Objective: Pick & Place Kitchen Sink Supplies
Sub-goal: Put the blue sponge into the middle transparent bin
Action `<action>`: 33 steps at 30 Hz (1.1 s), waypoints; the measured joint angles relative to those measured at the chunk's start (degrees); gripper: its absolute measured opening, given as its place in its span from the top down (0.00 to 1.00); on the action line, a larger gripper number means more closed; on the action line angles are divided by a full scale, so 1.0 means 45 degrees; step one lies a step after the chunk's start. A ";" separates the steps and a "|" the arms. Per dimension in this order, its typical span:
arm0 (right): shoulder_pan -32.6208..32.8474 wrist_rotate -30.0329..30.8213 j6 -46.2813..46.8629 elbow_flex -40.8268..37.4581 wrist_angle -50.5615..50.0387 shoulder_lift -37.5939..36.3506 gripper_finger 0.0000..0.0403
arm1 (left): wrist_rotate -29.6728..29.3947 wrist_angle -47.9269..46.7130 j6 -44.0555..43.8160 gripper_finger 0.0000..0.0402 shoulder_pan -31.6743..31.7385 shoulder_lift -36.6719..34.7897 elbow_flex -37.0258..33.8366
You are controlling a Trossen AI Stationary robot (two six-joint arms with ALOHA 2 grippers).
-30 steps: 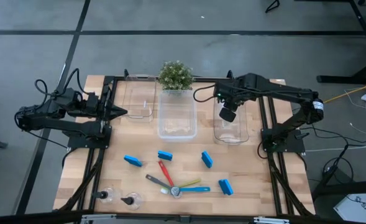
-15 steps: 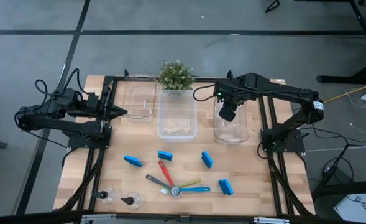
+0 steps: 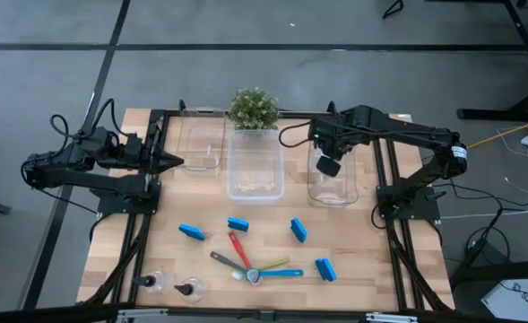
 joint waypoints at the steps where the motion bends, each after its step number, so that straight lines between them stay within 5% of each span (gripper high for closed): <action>1: 0.0000 -0.0224 0.0005 0.0000 -0.0018 0.0000 0.80 | 0.0000 -0.0004 -0.0001 0.99 0.0001 -0.0004 -0.0002; 14: 0.1831 -0.1025 0.1149 0.0000 -0.0063 -0.1120 0.80 | 0.0000 0.0000 -0.0003 0.99 0.0004 0.0000 -0.0001; 33: 0.7890 0.0310 0.7839 0.0000 -0.1219 -0.2837 0.80 | 0.0000 -0.0004 0.0000 0.98 0.0004 0.0000 -0.0005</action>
